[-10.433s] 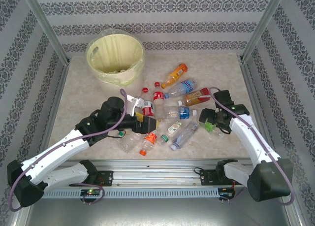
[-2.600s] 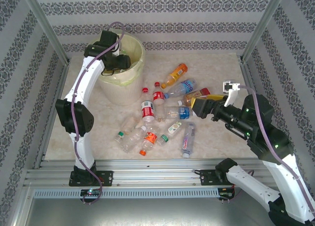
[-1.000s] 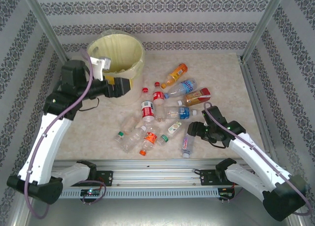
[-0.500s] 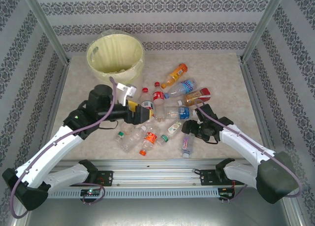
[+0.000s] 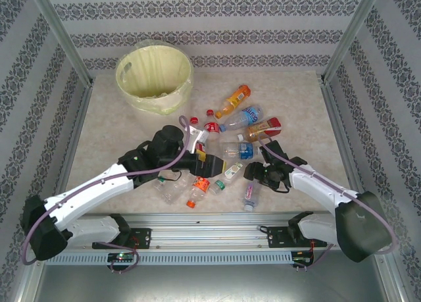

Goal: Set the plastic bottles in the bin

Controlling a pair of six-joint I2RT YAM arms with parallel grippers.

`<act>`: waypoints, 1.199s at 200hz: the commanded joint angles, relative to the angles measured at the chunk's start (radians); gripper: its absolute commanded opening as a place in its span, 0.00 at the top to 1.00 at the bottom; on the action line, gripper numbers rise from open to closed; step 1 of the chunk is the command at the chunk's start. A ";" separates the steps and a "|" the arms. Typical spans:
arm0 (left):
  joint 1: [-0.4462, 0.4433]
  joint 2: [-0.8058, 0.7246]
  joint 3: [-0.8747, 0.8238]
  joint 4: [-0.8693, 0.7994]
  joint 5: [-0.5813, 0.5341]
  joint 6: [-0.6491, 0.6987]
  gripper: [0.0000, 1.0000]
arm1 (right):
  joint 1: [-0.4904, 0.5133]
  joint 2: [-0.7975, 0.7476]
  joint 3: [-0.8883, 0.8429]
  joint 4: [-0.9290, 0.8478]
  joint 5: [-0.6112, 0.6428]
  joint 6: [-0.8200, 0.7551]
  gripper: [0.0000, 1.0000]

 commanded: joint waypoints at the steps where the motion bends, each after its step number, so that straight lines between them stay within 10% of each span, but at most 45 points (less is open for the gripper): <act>1: -0.030 0.033 0.014 0.078 -0.015 -0.029 0.00 | -0.014 0.029 -0.003 0.033 0.000 -0.010 0.28; 88: -0.039 0.086 -0.018 0.109 -0.024 -0.083 0.00 | -0.046 0.006 -0.002 0.037 0.006 -0.041 0.49; 240: -0.144 0.322 0.038 0.328 0.002 -0.136 0.00 | -0.054 -0.346 0.203 -0.087 -0.171 0.002 0.51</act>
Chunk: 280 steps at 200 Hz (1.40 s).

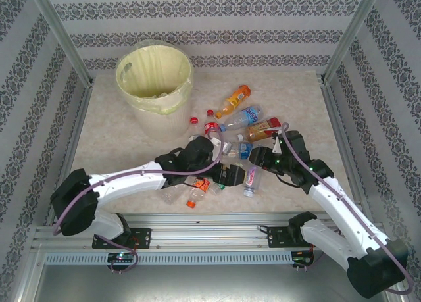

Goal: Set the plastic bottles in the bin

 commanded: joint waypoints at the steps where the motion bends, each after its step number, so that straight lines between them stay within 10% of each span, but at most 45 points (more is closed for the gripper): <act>1: -0.023 0.034 0.056 0.080 0.027 -0.023 0.00 | -0.002 -0.021 0.052 -0.010 -0.057 0.034 0.51; 102: -0.052 0.169 0.137 0.177 0.115 -0.089 0.09 | 0.010 -0.048 0.076 -0.010 -0.057 0.050 0.51; 205: -0.058 0.154 0.145 0.170 0.091 -0.092 0.43 | 0.016 -0.060 0.068 -0.033 -0.038 0.037 0.50; 280: -0.038 0.075 0.174 -0.002 0.040 -0.022 0.52 | 0.013 -0.096 0.105 -0.048 -0.039 0.049 0.25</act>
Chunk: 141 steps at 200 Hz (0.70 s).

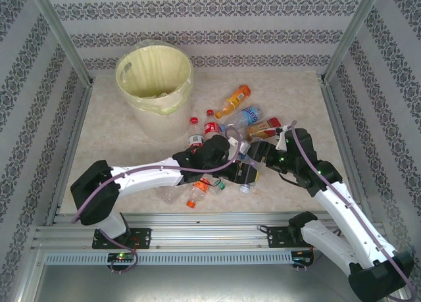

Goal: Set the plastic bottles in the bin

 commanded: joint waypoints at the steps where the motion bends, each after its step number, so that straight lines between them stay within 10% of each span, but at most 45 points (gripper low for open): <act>1: 0.009 -0.072 0.040 -0.075 -0.038 0.044 0.52 | 0.010 -0.031 0.045 -0.025 0.000 0.008 0.24; 141: 0.268 -0.300 0.213 -0.530 -0.057 0.229 0.51 | 0.017 -0.126 0.291 0.109 -0.267 -0.018 0.03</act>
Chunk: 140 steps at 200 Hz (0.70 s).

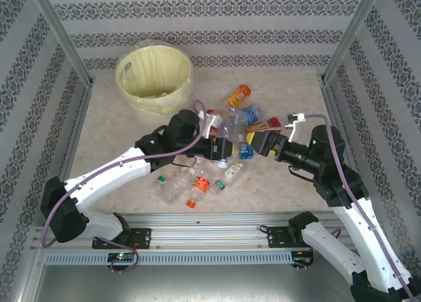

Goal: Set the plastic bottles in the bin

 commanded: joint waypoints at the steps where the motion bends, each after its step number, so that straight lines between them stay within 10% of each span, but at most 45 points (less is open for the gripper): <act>1: 0.065 -0.050 0.096 -0.175 -0.019 0.104 0.51 | 0.011 -0.015 0.068 0.040 -0.050 -0.034 0.03; 140: 0.395 0.209 0.819 -0.740 -0.462 0.486 0.51 | 0.021 0.009 0.201 0.021 -0.015 -0.085 0.02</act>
